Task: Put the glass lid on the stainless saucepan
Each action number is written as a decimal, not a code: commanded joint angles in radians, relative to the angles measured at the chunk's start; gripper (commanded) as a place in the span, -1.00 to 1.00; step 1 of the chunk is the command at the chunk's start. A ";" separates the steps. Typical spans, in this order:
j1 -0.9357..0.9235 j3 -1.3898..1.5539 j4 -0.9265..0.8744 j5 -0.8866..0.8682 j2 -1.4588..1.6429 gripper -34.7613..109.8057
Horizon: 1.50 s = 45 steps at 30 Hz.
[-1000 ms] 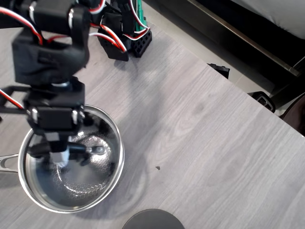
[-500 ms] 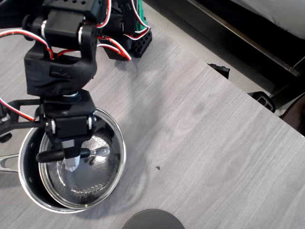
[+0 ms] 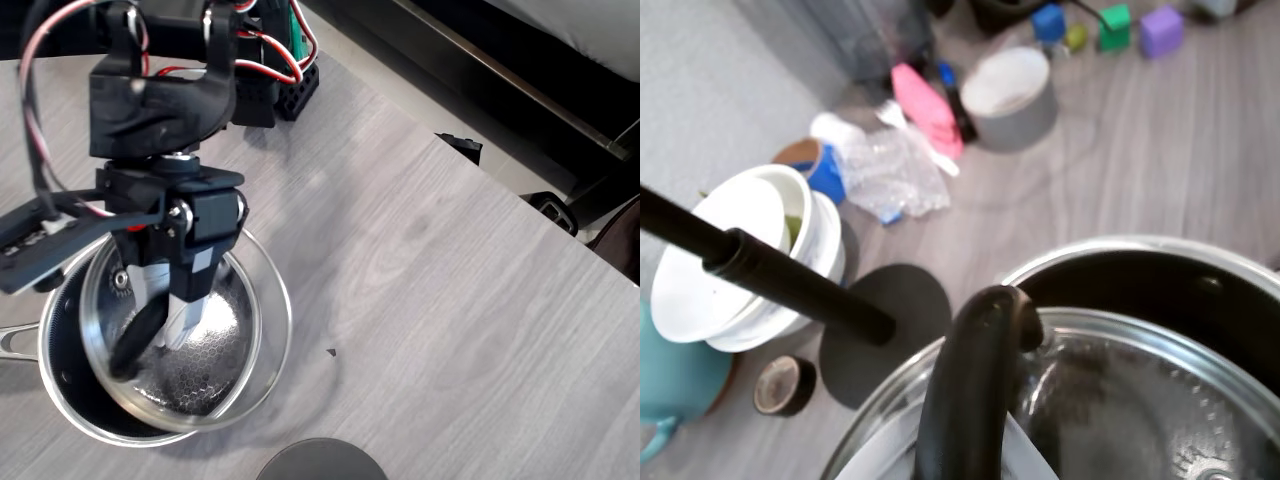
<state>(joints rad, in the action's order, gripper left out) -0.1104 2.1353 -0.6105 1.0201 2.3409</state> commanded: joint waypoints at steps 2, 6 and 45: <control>-0.017 0.152 0.202 0.118 0.147 -0.52; -0.041 0.290 0.364 0.198 0.195 -0.52; -0.173 0.704 1.020 0.505 0.336 -0.52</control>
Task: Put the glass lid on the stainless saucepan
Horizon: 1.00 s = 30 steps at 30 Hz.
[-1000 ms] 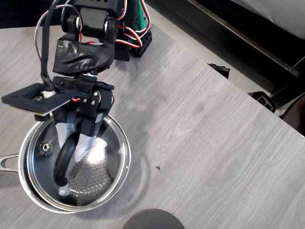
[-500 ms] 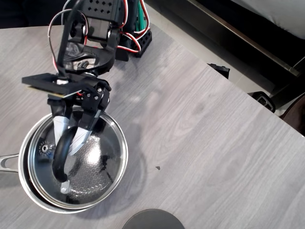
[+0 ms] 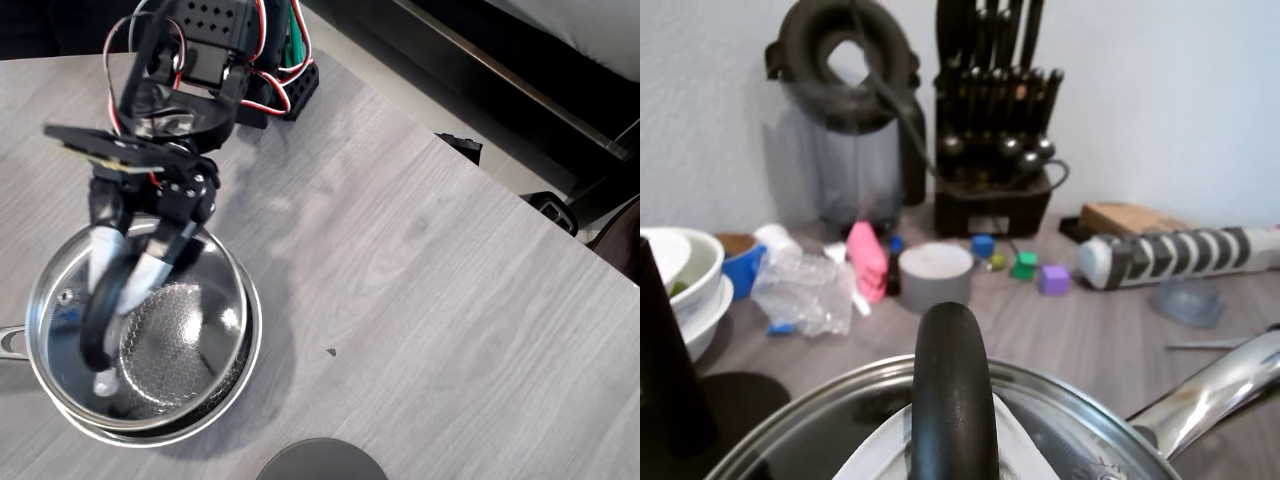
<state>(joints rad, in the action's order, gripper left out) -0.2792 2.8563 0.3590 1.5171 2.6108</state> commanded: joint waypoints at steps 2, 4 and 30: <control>-0.008 -0.015 0.054 0.008 0.058 -0.52; -0.008 -0.015 0.071 0.008 0.044 -0.52; 0.052 0.087 0.617 0.035 -0.334 -0.52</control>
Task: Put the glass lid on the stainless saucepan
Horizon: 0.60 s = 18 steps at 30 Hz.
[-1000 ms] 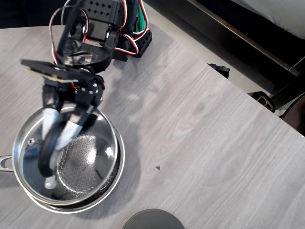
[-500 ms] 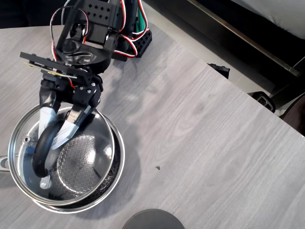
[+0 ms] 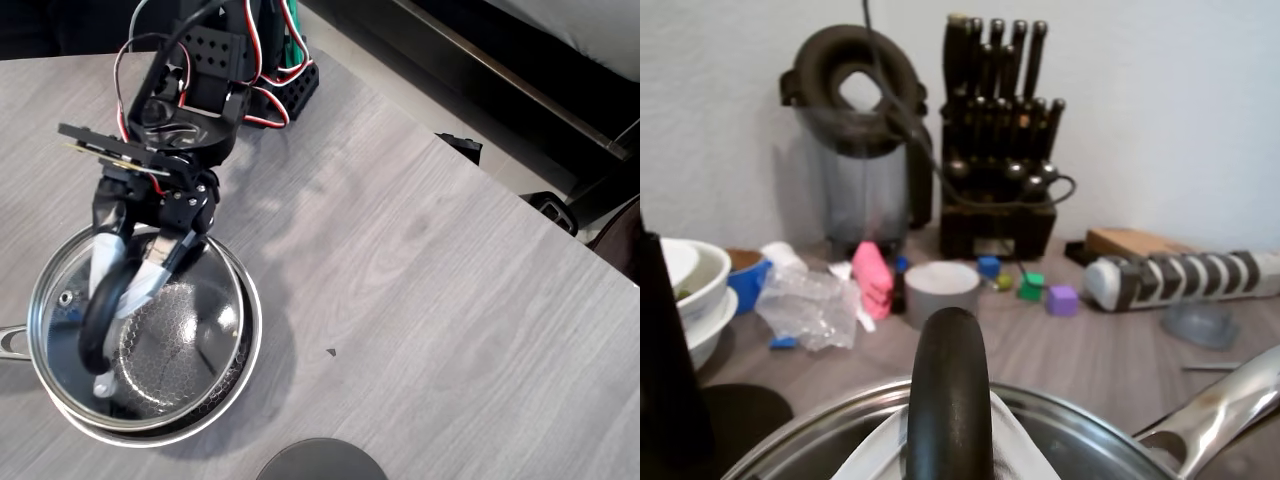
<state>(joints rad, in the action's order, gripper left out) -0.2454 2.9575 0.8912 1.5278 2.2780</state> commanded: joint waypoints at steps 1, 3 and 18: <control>0.026 -0.012 0.103 0.025 -0.015 -0.52; 0.034 -0.012 0.144 0.028 -0.052 -0.52; -0.026 -0.117 0.618 0.097 -0.503 -0.52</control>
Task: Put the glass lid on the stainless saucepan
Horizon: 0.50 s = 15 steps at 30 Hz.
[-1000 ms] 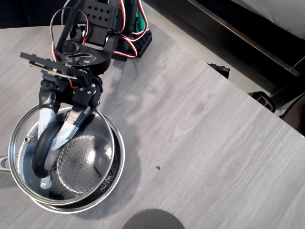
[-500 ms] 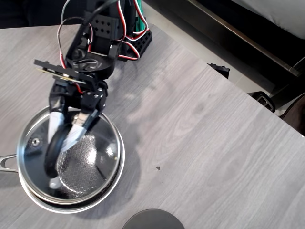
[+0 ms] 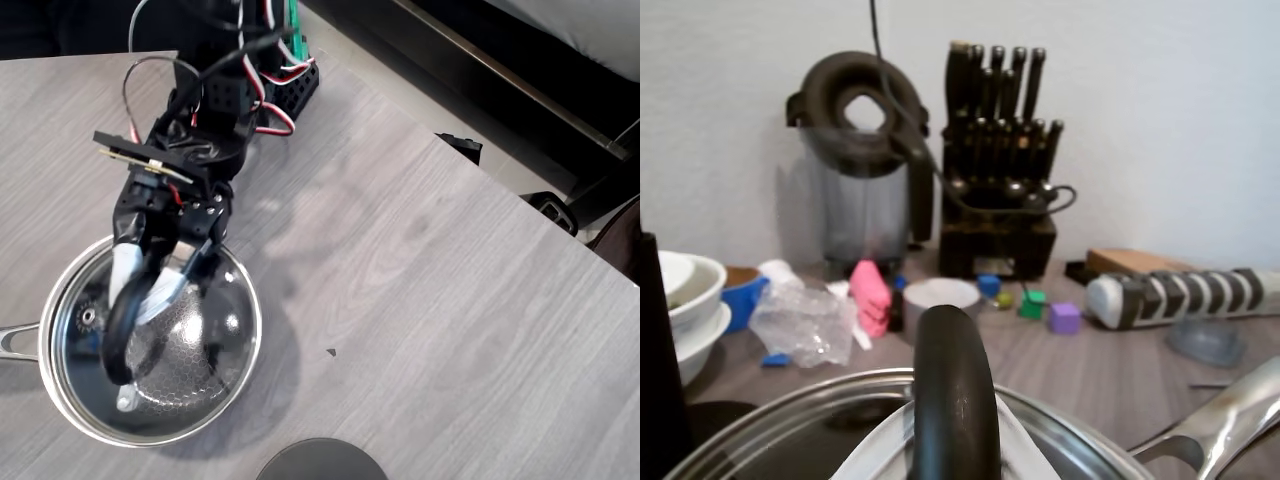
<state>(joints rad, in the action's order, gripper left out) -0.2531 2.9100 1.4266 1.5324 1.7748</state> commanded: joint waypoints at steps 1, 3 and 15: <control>-0.023 -0.069 0.092 0.092 -0.002 -0.52; -0.026 -0.061 0.100 0.091 -0.002 -0.52; -0.023 -0.069 0.219 0.086 -0.103 -0.49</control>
<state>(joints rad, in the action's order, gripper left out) -0.2654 2.8777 1.4557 1.5340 1.6812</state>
